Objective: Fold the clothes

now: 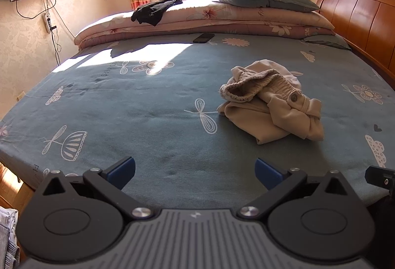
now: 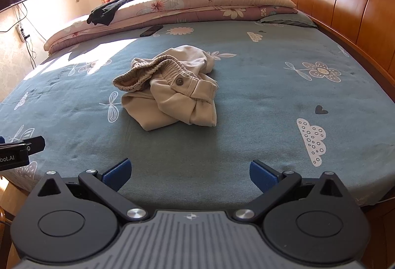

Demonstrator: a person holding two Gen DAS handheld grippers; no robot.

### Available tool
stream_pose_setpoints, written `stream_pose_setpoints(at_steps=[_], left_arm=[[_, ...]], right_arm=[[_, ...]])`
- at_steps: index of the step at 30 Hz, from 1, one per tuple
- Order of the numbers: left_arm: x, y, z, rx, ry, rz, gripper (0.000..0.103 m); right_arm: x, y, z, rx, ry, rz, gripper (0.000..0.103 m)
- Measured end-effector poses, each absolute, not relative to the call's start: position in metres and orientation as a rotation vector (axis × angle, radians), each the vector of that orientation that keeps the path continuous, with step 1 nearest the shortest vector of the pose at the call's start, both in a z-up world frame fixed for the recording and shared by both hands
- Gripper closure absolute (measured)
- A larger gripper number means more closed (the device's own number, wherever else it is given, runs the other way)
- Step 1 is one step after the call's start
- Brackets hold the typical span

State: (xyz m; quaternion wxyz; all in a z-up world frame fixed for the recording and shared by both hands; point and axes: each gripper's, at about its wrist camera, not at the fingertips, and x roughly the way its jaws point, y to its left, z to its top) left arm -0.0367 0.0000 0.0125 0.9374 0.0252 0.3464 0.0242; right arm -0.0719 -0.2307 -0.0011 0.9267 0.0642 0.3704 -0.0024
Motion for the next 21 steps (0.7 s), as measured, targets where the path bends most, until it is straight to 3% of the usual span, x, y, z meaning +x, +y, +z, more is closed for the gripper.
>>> stream_pose_setpoints(at_steps=[21], left_arm=[[-0.052, -0.005, 0.015, 0.051, 0.699, 0.031, 0.0]], right_arm=[[-0.1, -0.233, 0.014, 0.134, 0.703, -0.024, 0.0]])
